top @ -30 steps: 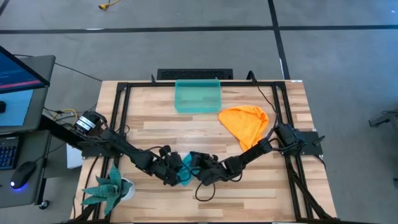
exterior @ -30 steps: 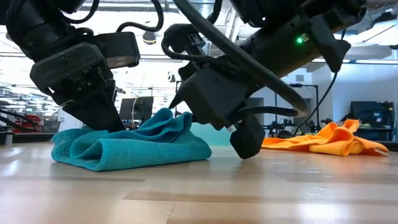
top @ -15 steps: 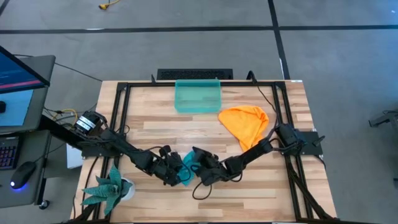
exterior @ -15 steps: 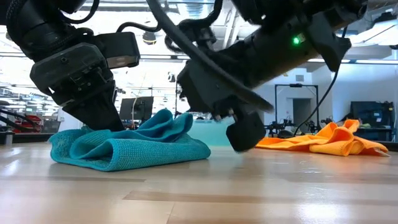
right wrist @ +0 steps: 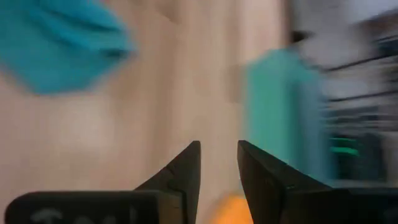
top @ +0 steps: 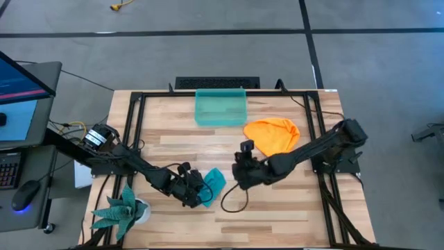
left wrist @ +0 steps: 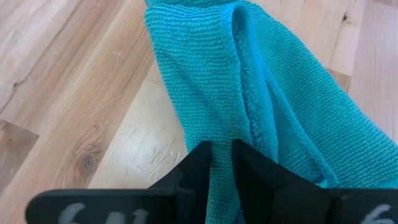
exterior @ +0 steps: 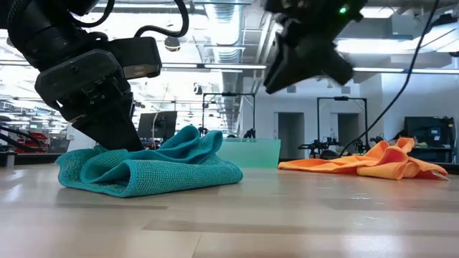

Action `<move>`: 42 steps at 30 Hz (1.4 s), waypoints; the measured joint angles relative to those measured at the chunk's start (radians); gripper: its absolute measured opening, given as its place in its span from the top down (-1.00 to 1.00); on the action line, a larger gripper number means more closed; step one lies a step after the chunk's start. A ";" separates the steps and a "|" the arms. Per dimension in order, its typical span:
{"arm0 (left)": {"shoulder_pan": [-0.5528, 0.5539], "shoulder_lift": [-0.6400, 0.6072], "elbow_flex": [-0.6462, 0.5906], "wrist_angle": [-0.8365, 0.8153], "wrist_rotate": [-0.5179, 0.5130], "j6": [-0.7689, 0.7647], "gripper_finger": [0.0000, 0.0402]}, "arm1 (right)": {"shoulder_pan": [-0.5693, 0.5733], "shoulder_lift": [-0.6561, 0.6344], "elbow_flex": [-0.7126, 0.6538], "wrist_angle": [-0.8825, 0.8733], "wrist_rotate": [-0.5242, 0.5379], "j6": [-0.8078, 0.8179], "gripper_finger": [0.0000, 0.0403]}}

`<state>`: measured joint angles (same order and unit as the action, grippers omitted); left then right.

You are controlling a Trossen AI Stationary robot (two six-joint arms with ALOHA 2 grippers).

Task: Roll microfiber towels into tight, uniform cylinder then place into a basket
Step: Fold the blue microfiber cloth

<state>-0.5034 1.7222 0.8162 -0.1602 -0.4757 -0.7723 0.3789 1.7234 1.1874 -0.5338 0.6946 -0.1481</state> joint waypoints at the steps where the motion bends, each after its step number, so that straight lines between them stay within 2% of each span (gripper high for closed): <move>1: 0.000 0.000 0.000 -0.001 0.000 0.000 0.71 | 0.001 -0.009 -0.019 0.038 -0.067 0.015 0.37; 3: 0.000 0.000 0.000 -0.001 0.000 -0.002 0.71 | 0.016 -0.011 -0.070 0.143 -0.161 0.021 0.37; 5: 0.000 0.000 0.000 -0.005 0.001 -0.012 0.71 | 0.045 0.007 -0.127 0.270 -0.191 0.011 0.38; 9: 0.000 0.000 0.000 -0.007 0.001 -0.013 0.71 | 0.109 0.079 -0.214 0.461 -0.171 -0.044 0.39; 13: 0.001 0.000 0.000 -0.007 0.002 -0.012 0.71 | 0.140 0.135 -0.212 0.577 -0.154 -0.091 0.39; 23: 0.001 0.000 0.000 -0.007 0.008 -0.026 0.71 | 0.126 0.256 -0.168 0.622 -0.173 -0.372 0.37; 31: 0.001 0.000 0.000 -0.009 0.008 -0.026 0.71 | 0.107 0.336 -0.086 0.648 -0.185 -0.522 0.14; 37: 0.002 0.000 0.000 -0.009 0.007 -0.016 0.71 | 0.073 0.339 -0.081 0.649 -0.233 -0.505 -0.02; 39: 0.006 0.000 0.000 -0.009 0.007 -0.016 0.71 | 0.055 0.339 -0.081 0.651 -0.282 -0.495 -0.04; 42: 0.013 0.000 0.000 -0.009 0.008 -0.016 0.71 | 0.036 0.341 -0.081 0.659 -0.301 -0.496 -0.03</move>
<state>-0.4905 1.7218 0.8162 -0.1694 -0.4675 -0.7887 0.4153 2.0642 1.1069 0.1253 0.3934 -0.6445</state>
